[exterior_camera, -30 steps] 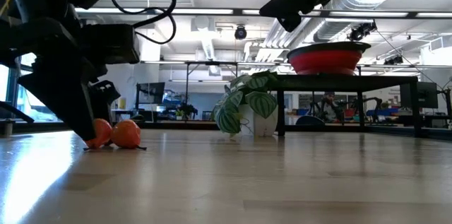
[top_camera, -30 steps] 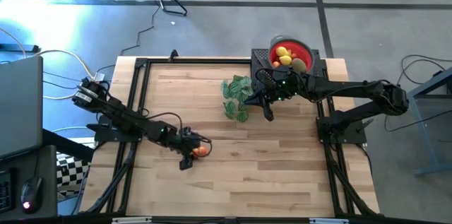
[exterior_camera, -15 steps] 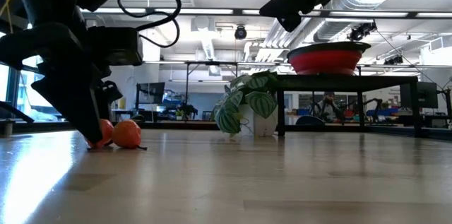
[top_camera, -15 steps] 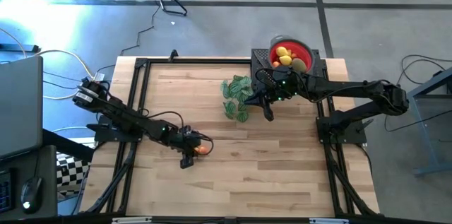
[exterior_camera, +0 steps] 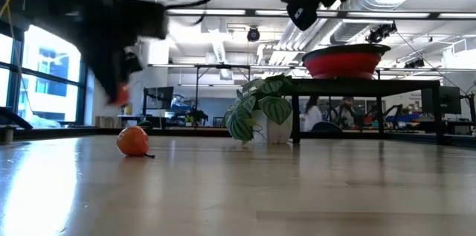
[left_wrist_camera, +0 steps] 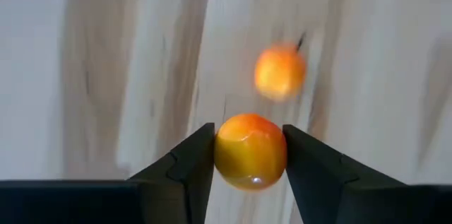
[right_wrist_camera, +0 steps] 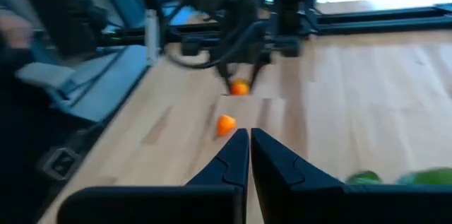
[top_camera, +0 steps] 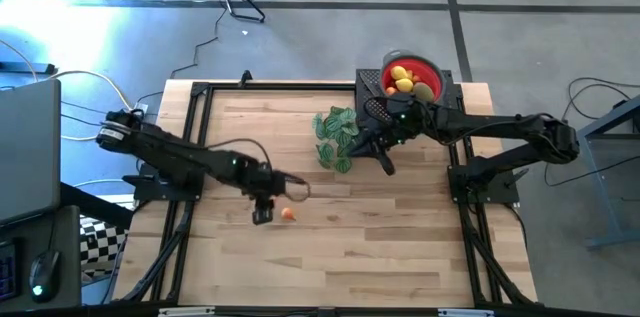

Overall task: Pick & Place Fruit
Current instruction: Put the orange pear into the red colander

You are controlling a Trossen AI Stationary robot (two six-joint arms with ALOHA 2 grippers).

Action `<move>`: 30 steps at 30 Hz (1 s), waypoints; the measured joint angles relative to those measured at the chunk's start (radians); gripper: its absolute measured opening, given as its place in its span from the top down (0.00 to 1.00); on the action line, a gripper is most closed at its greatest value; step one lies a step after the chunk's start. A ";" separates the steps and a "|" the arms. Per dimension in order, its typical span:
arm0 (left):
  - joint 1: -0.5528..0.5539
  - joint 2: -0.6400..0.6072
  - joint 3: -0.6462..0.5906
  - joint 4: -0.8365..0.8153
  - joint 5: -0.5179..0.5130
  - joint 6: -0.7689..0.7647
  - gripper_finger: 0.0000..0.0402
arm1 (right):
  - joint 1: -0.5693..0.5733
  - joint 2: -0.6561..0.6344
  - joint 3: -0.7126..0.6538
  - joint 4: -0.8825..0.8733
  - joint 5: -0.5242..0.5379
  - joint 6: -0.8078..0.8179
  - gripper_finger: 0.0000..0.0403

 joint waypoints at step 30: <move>0.556 -0.047 0.766 0.027 0.495 -0.093 0.62 | 0.231 -0.146 0.001 0.355 0.454 -0.328 0.98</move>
